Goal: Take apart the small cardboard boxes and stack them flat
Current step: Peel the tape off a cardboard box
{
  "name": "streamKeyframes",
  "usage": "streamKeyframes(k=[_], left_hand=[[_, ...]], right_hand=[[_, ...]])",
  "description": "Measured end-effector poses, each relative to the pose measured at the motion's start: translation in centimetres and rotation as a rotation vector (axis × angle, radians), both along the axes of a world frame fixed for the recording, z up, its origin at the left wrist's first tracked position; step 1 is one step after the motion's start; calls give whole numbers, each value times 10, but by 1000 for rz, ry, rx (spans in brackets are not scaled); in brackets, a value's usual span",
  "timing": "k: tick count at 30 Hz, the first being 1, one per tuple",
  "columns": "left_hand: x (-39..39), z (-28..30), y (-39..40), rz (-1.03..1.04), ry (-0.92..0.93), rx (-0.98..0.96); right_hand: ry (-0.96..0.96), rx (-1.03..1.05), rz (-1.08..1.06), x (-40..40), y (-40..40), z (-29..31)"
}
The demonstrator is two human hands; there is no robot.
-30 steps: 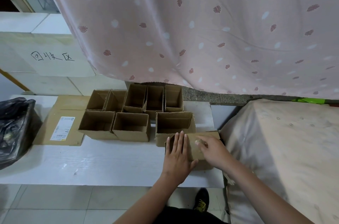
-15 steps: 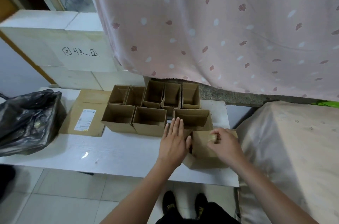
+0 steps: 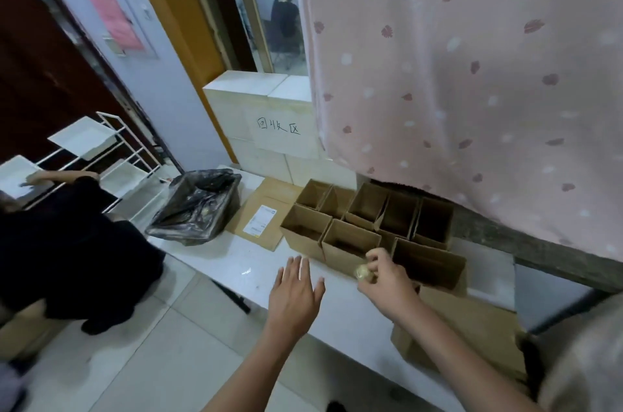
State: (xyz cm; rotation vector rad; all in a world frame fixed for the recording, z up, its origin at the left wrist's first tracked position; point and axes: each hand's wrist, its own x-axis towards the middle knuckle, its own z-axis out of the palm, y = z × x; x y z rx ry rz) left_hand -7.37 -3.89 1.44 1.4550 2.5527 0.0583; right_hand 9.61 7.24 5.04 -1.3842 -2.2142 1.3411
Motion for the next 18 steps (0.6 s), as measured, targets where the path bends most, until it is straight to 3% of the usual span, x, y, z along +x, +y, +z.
streamKeyframes(k=[10, 18], left_hand=[[-99, 6, -70, 203, 57, -15], [-223, -6, -101, 196, 38, -20]], right_hand=[[52, 140, 171, -111, -35, 7], [13, 187, 184, -251, -59, 2]])
